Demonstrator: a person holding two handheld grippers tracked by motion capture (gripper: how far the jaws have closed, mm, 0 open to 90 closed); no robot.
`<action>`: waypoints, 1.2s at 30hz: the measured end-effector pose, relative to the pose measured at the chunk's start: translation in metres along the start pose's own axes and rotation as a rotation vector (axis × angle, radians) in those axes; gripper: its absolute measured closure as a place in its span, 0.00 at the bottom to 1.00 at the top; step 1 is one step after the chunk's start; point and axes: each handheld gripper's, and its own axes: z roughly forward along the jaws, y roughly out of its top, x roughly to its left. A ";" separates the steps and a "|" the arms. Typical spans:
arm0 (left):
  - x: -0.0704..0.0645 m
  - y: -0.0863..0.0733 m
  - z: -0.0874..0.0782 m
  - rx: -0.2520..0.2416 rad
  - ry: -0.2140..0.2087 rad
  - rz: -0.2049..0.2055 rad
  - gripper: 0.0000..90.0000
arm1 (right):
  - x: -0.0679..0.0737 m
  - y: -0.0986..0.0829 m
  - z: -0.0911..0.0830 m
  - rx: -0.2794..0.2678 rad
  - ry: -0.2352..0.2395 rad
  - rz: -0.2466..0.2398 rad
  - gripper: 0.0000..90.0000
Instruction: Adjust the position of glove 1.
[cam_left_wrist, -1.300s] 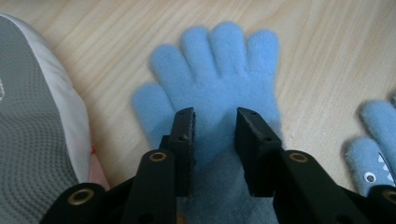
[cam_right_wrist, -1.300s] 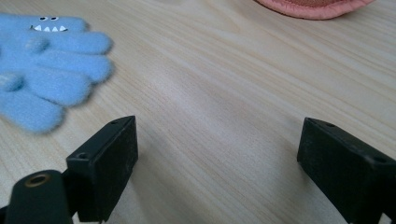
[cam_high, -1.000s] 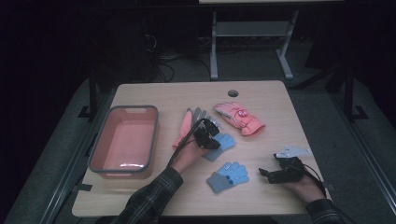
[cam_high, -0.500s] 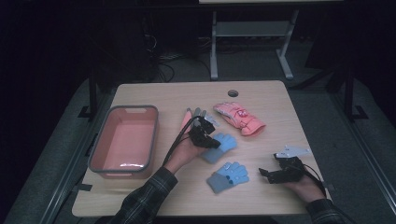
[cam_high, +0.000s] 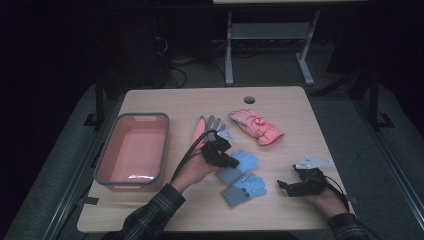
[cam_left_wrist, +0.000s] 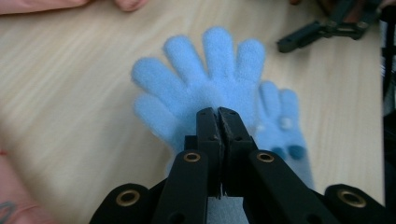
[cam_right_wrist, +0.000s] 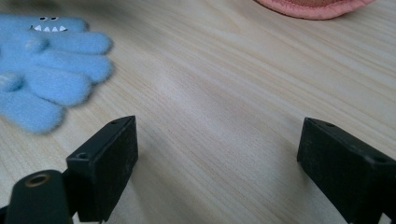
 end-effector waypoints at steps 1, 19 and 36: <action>-0.003 0.000 0.000 0.005 -0.010 0.008 0.98 | 0.000 0.000 0.000 0.000 0.000 0.000 0.13; -0.038 -0.005 0.020 0.064 -0.073 0.077 0.98 | 0.000 0.000 0.000 0.000 0.000 0.000 0.13; -0.041 -0.010 0.036 0.119 -0.052 0.095 0.97 | 0.000 0.000 0.000 0.000 0.000 0.000 0.13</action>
